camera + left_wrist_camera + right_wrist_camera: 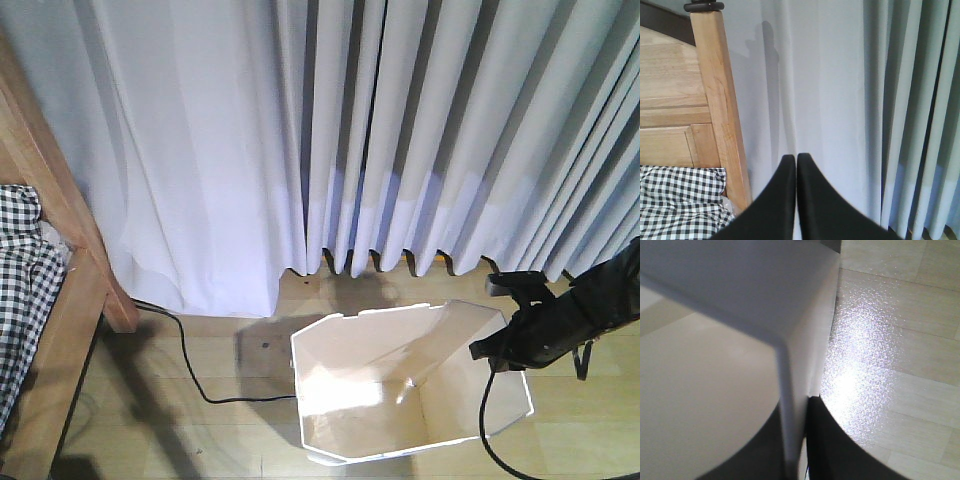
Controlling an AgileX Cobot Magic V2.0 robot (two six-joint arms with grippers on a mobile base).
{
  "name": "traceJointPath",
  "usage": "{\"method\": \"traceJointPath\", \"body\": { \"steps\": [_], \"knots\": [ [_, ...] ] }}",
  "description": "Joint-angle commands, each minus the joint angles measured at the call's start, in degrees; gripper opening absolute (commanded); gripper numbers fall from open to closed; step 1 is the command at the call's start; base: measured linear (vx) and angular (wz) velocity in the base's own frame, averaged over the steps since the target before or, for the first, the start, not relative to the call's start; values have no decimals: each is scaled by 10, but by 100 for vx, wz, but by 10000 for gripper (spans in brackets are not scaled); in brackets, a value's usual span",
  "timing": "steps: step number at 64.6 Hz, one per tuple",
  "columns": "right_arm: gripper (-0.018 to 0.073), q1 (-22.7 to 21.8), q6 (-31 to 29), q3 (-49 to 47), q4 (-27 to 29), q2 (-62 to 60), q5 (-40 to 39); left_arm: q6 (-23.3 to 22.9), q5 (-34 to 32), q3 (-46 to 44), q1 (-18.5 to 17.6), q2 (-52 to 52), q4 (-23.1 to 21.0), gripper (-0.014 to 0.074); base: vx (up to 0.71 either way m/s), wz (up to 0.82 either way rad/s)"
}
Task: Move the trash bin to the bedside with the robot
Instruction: 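Drive alongside the bed to the curtains, bin held in right gripper, then lower the bin to the floor beside the bed with the right gripper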
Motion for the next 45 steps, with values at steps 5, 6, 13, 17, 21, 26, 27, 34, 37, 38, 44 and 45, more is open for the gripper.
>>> {"method": "traceJointPath", "body": {
  "steps": [5, 6, 13, 17, 21, 26, 27, 34, 37, 38, 44, 45],
  "knots": [
    [-3, -12, 1, -30, 10, -25, 59, -3, -41, -12, -1, -3, -3, -6, 0, 0],
    [-3, -15, 4, -35, 6, -19, 62, -3, -41, -12, -1, -3, -3, -6, 0, 0],
    [-3, -38, 41, -71, -8, 11, 82, -3, -41, -12, -1, -3, -3, -6, 0, 0],
    [-3, -47, 58, -90, -15, 35, 82, -3, -41, -12, -1, -3, -3, -6, 0, 0],
    [-3, -49, 65, -109, -29, 57, 82, -3, -41, -12, -1, -3, -3, -6, 0, 0],
    [-3, -47, 83, -134, -46, 82, 75, -3, -41, -12, -1, -3, -3, -6, 0, 0],
    [-3, -47, 86, -139, -47, 87, 75, -3, -41, -12, -1, -3, -3, -6, 0, 0],
    [-3, -47, 110, -179, -51, 130, 76, -3, -41, -12, -1, -3, -3, -6, 0, 0],
    [-3, -47, 110, -200, -57, 148, 76, -3, -41, -12, -1, -3, -3, -6, 0, 0],
    [-3, -47, 112, -206, -60, 153, 76, -3, -41, -12, -1, -3, -3, -6, 0, 0],
    [-3, -47, 141, -247, -70, 189, 76, -3, -41, -12, -1, -3, -3, -6, 0, 0],
    [-3, -47, 147, -253, -72, 197, 77, -3, -41, -12, -1, -3, -3, -6, 0, 0]
  ]
}}
